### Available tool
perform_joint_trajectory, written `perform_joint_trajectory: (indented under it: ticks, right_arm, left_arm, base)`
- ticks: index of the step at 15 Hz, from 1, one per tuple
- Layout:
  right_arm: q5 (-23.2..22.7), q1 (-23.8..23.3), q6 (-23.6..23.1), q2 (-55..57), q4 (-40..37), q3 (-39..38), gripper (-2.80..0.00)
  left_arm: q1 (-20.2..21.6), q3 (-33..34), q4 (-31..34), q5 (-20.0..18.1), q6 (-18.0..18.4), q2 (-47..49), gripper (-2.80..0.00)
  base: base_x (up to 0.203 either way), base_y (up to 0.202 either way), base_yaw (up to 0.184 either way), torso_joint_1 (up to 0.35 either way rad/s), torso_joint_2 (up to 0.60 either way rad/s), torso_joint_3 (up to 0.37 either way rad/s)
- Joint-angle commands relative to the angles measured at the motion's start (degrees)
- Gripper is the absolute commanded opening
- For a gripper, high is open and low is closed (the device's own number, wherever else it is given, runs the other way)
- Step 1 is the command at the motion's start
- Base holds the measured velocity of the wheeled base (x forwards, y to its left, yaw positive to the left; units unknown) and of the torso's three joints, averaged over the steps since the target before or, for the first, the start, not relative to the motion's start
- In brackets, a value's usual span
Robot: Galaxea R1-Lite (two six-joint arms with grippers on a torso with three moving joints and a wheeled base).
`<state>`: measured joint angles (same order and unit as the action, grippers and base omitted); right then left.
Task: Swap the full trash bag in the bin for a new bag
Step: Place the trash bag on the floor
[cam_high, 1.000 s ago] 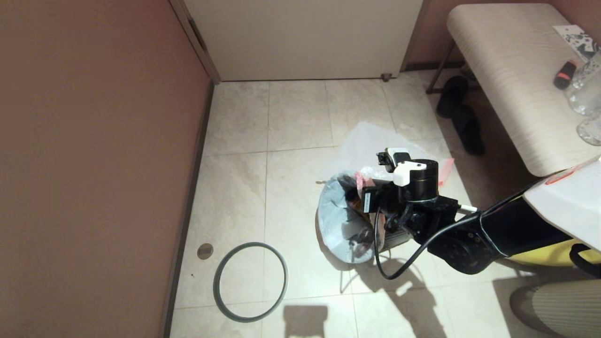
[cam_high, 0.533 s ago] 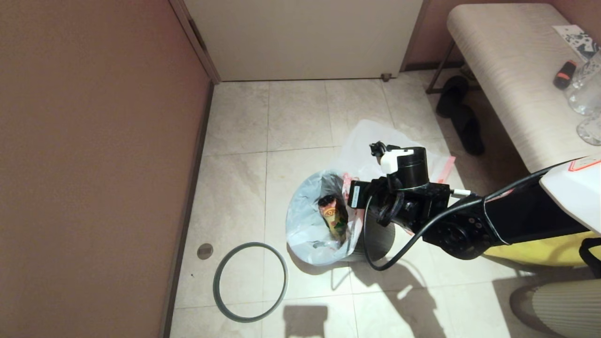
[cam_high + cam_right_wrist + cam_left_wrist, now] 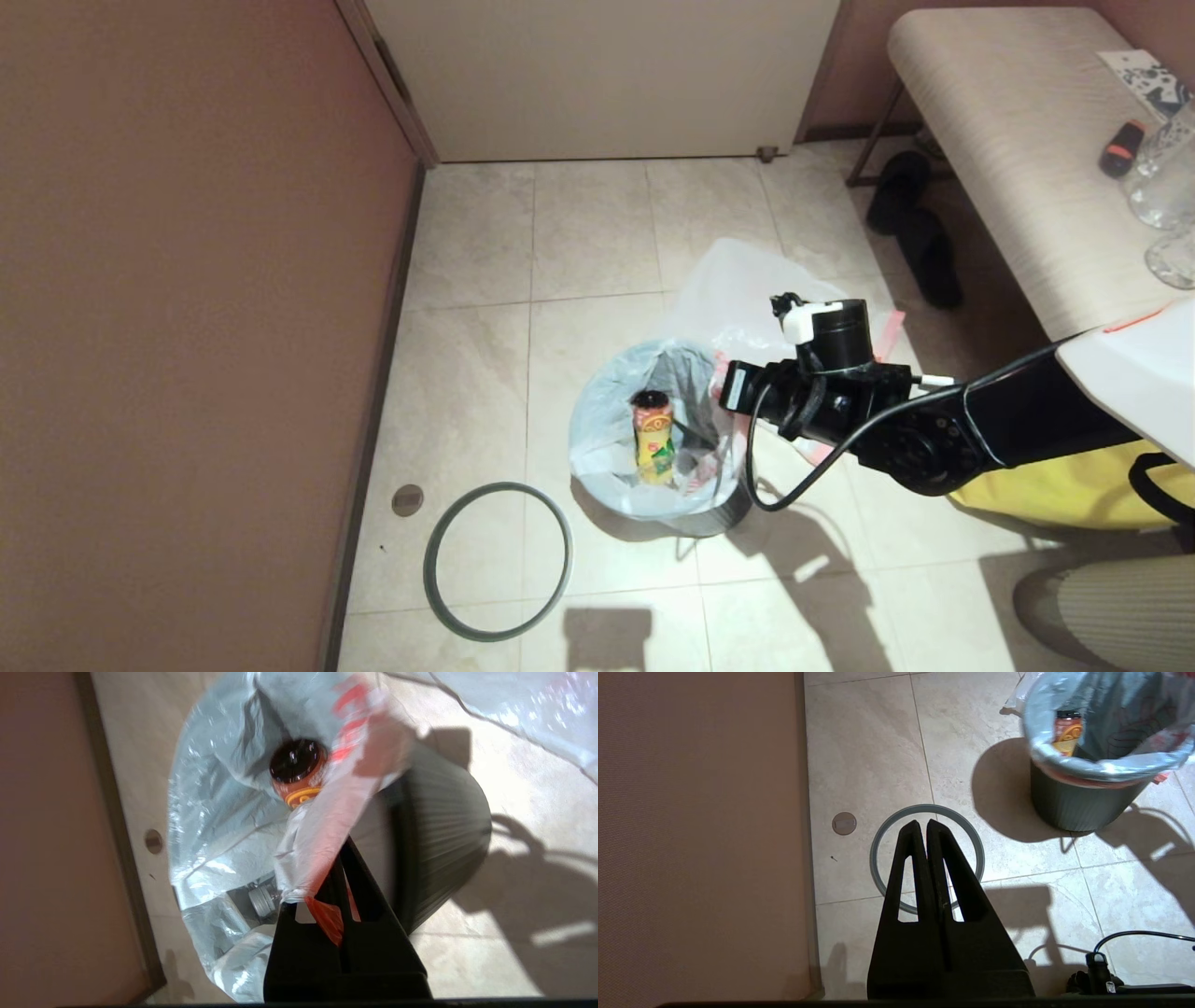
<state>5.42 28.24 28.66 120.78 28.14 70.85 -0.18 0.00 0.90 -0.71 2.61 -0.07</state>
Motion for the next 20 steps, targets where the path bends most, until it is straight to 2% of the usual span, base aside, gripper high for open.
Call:
perform_joint_trajectory:
  ticks: [1, 5, 9, 11, 15, 20]
  right_arm:
    - [-0.96, -2.79, 0.09, 4.01, 0.26, -2.56, -2.80]
    - [-1.35, -4.24, -0.18, 8.09, 4.92, -5.98, -2.80]
    - [-2.67, -1.93, -0.17, 3.19, 2.73, -6.28, -2.80]
    - [-4.80, -2.09, 0.09, 4.15, 2.23, -6.66, -2.80]
    - [-11.26, -1.81, 3.63, -5.28, 0.41, -8.08, -2.80]
    - [-16.66, -3.49, 6.48, -7.93, -0.19, -8.69, -2.80]
  left_arm:
    - [0.01, 0.00, -0.02, 0.00, 0.03, 0.07, -2.80]
    - [0.01, 0.00, -0.02, 0.00, 0.03, 0.07, -2.80]
    - [0.01, 0.00, -0.02, 0.00, 0.03, 0.07, -2.80]
    - [0.01, 0.00, -0.02, 0.00, 0.03, 0.07, -2.80]
    - [0.01, 0.00, -0.02, 0.00, 0.03, 0.07, -2.80]
    - [0.01, 0.00, -0.02, 0.00, 0.03, 0.07, -2.80]
  base:
    - [0.000, 0.000, 0.000, 0.000, 0.00, 0.000]
    - [0.000, 0.000, 0.000, 0.000, 0.00, 0.000]
    - [0.000, 0.000, 0.000, 0.000, 0.00, 0.000]
    - [0.000, 0.000, 0.000, 0.000, 0.00, 0.000]
    - [0.000, 0.000, 0.000, 0.000, 0.00, 0.000]
    - [0.000, 0.000, 0.000, 0.000, 0.00, 0.000]
